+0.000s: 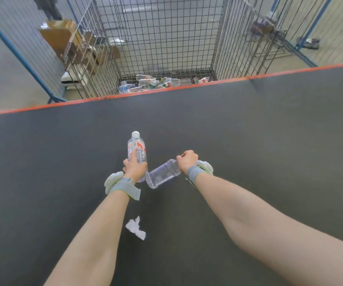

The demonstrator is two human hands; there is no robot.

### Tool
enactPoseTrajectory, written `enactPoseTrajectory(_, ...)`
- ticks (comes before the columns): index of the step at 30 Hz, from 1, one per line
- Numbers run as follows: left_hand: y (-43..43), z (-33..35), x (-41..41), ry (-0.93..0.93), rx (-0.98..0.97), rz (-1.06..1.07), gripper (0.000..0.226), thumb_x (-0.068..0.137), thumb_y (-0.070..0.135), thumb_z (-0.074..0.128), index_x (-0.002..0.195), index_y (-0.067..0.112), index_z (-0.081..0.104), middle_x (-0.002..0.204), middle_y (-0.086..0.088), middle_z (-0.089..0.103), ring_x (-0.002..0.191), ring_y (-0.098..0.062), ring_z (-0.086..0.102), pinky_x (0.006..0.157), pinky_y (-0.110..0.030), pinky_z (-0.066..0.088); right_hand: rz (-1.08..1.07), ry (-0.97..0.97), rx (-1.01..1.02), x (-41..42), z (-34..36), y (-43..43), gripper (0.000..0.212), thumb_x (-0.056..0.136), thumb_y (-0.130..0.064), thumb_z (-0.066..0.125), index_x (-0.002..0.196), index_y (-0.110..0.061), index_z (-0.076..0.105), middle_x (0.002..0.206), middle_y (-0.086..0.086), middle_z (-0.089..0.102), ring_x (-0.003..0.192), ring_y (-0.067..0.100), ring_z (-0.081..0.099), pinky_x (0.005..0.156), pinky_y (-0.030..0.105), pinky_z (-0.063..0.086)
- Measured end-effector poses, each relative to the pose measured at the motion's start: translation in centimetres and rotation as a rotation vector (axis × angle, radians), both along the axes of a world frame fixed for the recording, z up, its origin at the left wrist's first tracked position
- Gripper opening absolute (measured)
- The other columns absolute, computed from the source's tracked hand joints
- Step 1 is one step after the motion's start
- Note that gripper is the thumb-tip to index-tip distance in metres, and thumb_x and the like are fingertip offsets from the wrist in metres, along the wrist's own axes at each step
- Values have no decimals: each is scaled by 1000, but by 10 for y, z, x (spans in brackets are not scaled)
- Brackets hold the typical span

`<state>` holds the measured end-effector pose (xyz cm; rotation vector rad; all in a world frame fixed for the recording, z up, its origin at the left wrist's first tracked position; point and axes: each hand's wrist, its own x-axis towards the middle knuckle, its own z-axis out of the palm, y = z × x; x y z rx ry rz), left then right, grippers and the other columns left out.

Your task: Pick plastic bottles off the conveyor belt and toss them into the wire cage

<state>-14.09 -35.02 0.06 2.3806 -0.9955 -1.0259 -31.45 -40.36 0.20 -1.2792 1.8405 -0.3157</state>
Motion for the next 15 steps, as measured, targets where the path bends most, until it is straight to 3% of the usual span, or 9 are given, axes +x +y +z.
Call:
enactPoseTrajectory(2, -39, 13, 31, 41, -78, 66, 62, 96, 29, 49, 150, 34, 20, 144, -17, 34, 129, -42, 40, 112, -46, 32, -92, -91, -65, 31, 8, -51, 26, 91, -21, 56, 106, -7, 71, 113, 15, 69, 108, 32, 63, 89, 31, 47)
enactPoseTrajectory(4, -90, 35, 61, 209, -254, 87, 58, 99, 31, 46, 151, 26, 21, 151, -14, 35, 134, -37, 38, 113, -47, 32, -184, -263, -116, 65, 25, -104, 29, 94, -25, 56, 115, -7, 66, 119, 13, 67, 110, 30, 62, 84, 27, 44)
enactPoseTrajectory(6, -147, 62, 91, 445, -342, 123, 67, 100, 43, 40, 154, 28, 2, 160, -4, 16, 142, -31, 29, 116, -46, 28, -210, -547, -121, 105, 45, -158, 44, 97, -31, 55, 135, -10, 50, 132, 12, 56, 107, 27, 59, 89, 24, 45)
enactPoseTrajectory(8, -183, 80, 110, 552, -313, 129, 73, 99, 54, 33, 151, 35, -15, 162, 4, -5, 148, -28, 12, 119, -44, 20, -170, -771, -67, 128, 56, -187, 60, 97, -30, 55, 149, -18, 27, 143, 12, 40, 99, 21, 51, 99, 39, 48)
enactPoseTrajectory(10, -196, 74, 121, 383, -197, 66, 72, 99, 56, 29, 151, 33, -15, 162, 4, -6, 149, -25, 4, 121, -45, 13, -79, -750, -27, 147, 51, -193, 62, 97, -29, 55, 149, -23, 22, 145, 11, 37, 93, 19, 51, 99, 49, 49)
enactPoseTrajectory(13, -170, 46, 113, 194, -69, -25, 71, 98, 57, 29, 152, 33, -10, 162, 2, 0, 150, -23, 5, 121, -47, 9, 2, -664, 64, 150, 30, -167, 67, 96, -31, 56, 151, -25, 17, 147, 11, 36, 115, 29, 54, 97, 44, 51)
enactPoseTrajectory(15, -135, 34, 96, 104, 40, -99, 72, 98, 57, 30, 153, 31, -9, 162, -3, 3, 149, -29, 8, 120, -50, 9, 82, -571, 150, 137, 20, -137, 75, 96, -37, 54, 153, -26, 7, 150, 11, 35, 120, 30, 50, 97, 40, 50)
